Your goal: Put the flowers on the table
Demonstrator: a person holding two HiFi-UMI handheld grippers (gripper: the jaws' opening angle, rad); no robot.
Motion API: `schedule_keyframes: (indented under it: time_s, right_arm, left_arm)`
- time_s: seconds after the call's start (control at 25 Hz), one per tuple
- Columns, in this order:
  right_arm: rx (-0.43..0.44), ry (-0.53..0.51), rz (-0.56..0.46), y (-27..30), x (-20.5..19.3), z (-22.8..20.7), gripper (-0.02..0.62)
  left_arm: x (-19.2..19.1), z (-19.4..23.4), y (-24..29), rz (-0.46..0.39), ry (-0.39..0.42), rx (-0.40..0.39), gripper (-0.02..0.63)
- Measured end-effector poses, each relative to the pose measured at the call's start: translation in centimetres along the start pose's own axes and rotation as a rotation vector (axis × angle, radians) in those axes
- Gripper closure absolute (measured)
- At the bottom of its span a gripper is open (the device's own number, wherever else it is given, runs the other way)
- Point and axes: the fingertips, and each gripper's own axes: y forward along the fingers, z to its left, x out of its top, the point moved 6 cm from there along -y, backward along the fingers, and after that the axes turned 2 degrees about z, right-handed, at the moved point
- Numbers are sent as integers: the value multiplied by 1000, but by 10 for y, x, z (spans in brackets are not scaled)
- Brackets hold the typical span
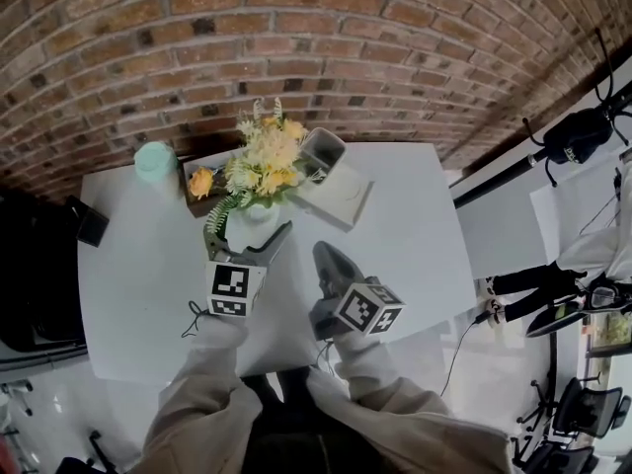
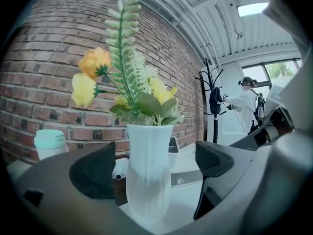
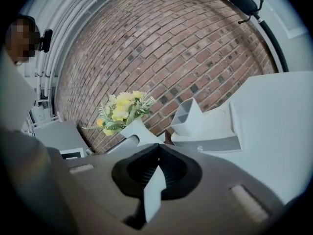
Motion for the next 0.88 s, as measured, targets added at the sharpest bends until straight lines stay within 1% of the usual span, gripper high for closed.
schedule_keyframes:
  time_s: [0.08, 0.2, 0.36, 0.52, 0.6, 0.68, 0.8, 0.84, 0.88]
  right_arm:
    - [3, -2, -11, -4, 1, 4, 595]
    - [7, -9, -26, -10, 1, 13, 595]
    - [28, -26, -53, -18, 2, 29, 595]
    - [53, -67, -95, -30, 2, 47, 595]
    - [54, -90, -115, -38, -1, 56, 595]
    - [43, -108, -126, -46, -7, 61, 595]
    - [37, -99, -114, -48, -21, 68, 595]
    - [39, -92, -103, -49, -28, 71, 595]
    - [41, -87, -89, -51, -35, 74, 595]
  left_arm:
    - [-1, -2, -12, 25, -47, -20, 114]
    - [-3, -12, -31, 80, -130, -71, 114]
    - [-6, -34, -53, 158, -168, -164, 115]
    - [-6, -55, -81, 224, -201, -205, 124]
    - [-8, -64, -101, 241, -214, -202, 212]
    - [-9, -69, -118, 239, -219, -186, 289]
    - [-8, -66, -136, 191, -229, -131, 532]
    - [-9, -64, -141, 178, -239, -124, 601]
    - [-10, -64, -146, 171, -250, -129, 603]
